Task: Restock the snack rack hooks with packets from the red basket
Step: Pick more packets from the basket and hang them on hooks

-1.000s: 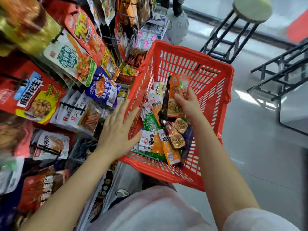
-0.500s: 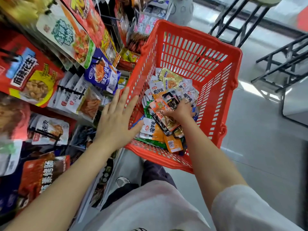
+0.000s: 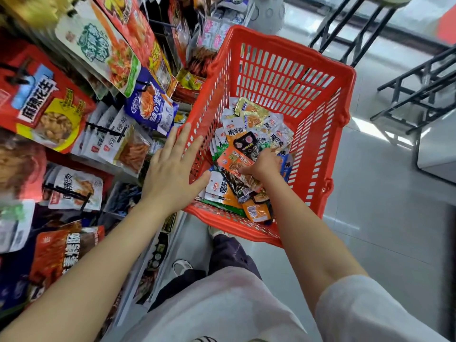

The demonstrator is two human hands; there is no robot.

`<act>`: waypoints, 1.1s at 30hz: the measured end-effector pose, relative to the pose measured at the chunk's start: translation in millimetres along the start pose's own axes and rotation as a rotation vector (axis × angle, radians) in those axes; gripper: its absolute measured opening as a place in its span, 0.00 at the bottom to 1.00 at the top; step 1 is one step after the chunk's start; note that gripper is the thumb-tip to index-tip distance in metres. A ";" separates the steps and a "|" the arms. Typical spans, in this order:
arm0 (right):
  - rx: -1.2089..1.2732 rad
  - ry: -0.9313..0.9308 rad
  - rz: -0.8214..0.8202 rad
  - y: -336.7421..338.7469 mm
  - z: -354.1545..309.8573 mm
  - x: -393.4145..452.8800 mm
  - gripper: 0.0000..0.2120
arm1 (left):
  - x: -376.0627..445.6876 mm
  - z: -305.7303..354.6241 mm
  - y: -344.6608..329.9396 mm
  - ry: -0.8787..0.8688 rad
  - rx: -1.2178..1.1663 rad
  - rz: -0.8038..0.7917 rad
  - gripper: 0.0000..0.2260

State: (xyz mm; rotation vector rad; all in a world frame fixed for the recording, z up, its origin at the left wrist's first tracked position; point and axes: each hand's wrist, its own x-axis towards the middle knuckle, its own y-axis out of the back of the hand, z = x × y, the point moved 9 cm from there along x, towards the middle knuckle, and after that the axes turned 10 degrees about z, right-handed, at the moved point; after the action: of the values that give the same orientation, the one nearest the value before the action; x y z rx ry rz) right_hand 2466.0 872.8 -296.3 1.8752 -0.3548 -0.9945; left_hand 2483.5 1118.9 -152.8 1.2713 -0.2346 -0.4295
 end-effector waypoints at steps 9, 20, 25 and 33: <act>0.237 0.208 -0.112 -15.6 -30.3 -20.2 0.41 | -1.0 1.3 2.2 -0.013 -0.013 0.015 0.34; 0.401 0.076 -0.217 29.3 -7.2 -22.3 0.23 | -29.8 7.2 -2.5 -0.069 -0.024 -0.106 0.59; 0.056 0.046 -0.153 -8.2 14.1 -28.8 0.33 | -37.1 3.4 -8.3 -0.026 -0.019 -0.124 0.66; 0.034 0.127 -0.028 -8.0 2.2 -28.6 0.37 | -36.3 5.5 -2.0 0.032 -0.033 -0.093 0.68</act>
State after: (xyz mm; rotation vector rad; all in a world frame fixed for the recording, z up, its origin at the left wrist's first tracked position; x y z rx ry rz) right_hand 2445.1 893.0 -289.7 1.9679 -0.2722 -0.8869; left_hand 2448.4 1129.5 -150.8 1.2591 -0.1414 -0.4906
